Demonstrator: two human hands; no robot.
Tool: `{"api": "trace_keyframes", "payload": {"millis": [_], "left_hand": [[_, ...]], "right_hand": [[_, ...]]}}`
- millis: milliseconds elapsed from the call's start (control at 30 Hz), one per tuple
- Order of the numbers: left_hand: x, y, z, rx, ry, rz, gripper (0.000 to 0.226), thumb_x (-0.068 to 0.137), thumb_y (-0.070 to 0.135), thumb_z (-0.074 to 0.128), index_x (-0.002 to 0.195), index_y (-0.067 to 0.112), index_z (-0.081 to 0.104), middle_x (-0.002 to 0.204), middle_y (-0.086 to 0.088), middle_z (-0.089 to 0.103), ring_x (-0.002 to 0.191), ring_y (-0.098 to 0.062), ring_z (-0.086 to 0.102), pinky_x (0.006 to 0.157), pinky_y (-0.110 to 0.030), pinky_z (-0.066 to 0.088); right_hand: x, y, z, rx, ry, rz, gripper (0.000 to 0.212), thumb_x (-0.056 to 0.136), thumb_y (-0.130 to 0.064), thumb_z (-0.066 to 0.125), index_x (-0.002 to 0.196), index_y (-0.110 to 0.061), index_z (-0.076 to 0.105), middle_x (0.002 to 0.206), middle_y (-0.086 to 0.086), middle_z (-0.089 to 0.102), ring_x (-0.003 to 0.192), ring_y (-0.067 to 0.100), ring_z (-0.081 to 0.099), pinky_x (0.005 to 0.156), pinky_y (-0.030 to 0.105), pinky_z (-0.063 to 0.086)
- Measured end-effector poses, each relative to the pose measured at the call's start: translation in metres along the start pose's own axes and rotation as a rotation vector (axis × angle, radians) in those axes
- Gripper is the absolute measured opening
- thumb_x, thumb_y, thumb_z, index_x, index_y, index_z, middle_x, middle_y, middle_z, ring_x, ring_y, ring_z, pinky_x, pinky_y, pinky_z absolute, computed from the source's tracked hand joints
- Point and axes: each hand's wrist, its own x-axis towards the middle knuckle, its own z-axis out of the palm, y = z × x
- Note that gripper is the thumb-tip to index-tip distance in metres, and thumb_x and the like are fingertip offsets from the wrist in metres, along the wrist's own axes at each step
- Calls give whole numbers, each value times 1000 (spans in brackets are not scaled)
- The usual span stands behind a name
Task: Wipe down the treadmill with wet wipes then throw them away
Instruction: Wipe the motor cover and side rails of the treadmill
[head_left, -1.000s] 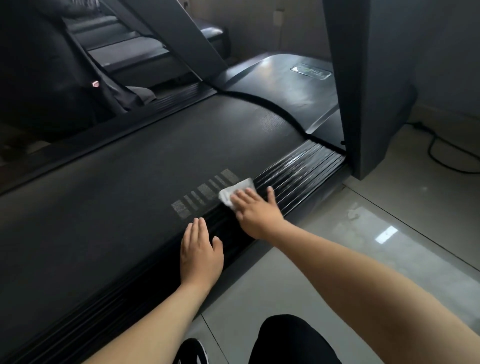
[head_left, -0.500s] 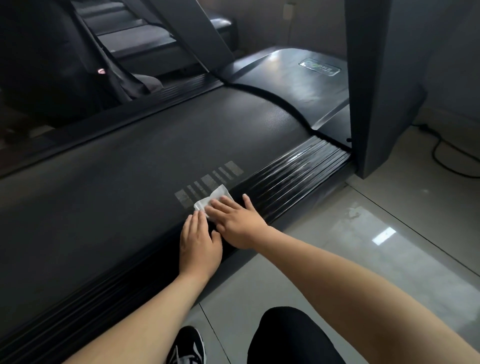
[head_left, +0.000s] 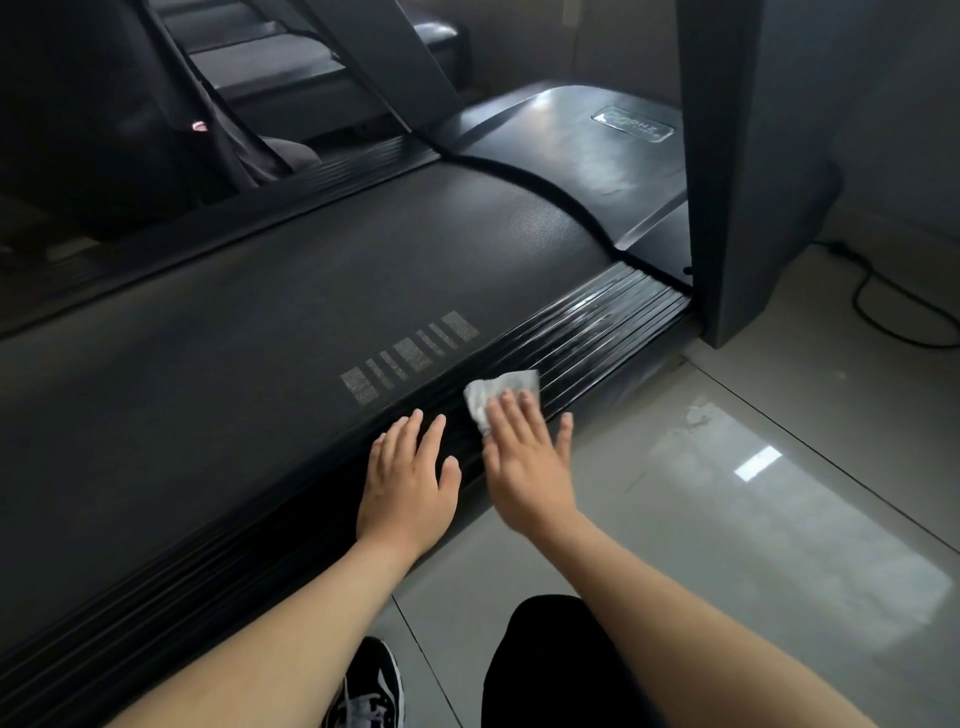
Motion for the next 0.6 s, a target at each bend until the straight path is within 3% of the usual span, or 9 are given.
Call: {"api": "trace_keyframes", "payload": {"millis": [67, 133, 233, 333, 433, 600], "left_hand": [[2, 2, -1, 17, -10, 10, 57, 104, 43, 37, 158, 26, 28, 167, -3, 21, 154, -20, 13, 125, -43, 8], [3, 6, 0, 31, -8, 51, 57, 102, 47, 34, 156, 29, 32, 165, -1, 26, 152, -20, 18, 124, -45, 13], [3, 17, 6, 101, -45, 140, 64, 98, 55, 20, 157, 33, 29, 165, 1, 27, 150, -21, 21, 123, -48, 17], [3, 21, 10, 191, -71, 158, 65, 97, 55, 13, 159, 35, 23, 166, 0, 22, 150, -22, 20, 122, -51, 15], [4, 20, 11, 210, -37, 157, 61, 99, 52, 22, 156, 33, 33, 162, -3, 33, 146, -26, 30, 118, -54, 22], [5, 20, 16, 251, -2, 167, 57, 100, 49, 31, 154, 31, 38, 159, -4, 38, 142, -28, 36, 115, -55, 27]], "right_hand": [[-15, -6, 10, 39, 10, -99, 65, 100, -48, 4, 161, -29, 19, 168, -10, 6, 150, 4, -19, 115, 47, -28], [-21, -2, 16, 122, 51, -54, 58, 105, -44, 12, 161, -30, 13, 168, -12, -3, 150, 1, -21, 117, 43, -26], [-13, 12, 23, 413, 141, 225, 57, 109, -35, 20, 161, -31, -3, 166, -14, -18, 148, -1, -24, 120, 36, -18], [1, 19, 37, 878, 245, 477, 62, 109, -34, 24, 161, -28, -9, 169, -5, -7, 154, 9, -5, 127, 41, 2], [3, 14, 48, 1214, 182, 616, 61, 109, -39, 22, 159, -33, -13, 169, -7, -6, 155, 13, 2, 127, 42, 10], [-12, 16, 78, 1600, -58, 898, 60, 107, -53, 20, 161, -28, 15, 166, -6, 19, 153, 15, 19, 124, 38, 16]]}}
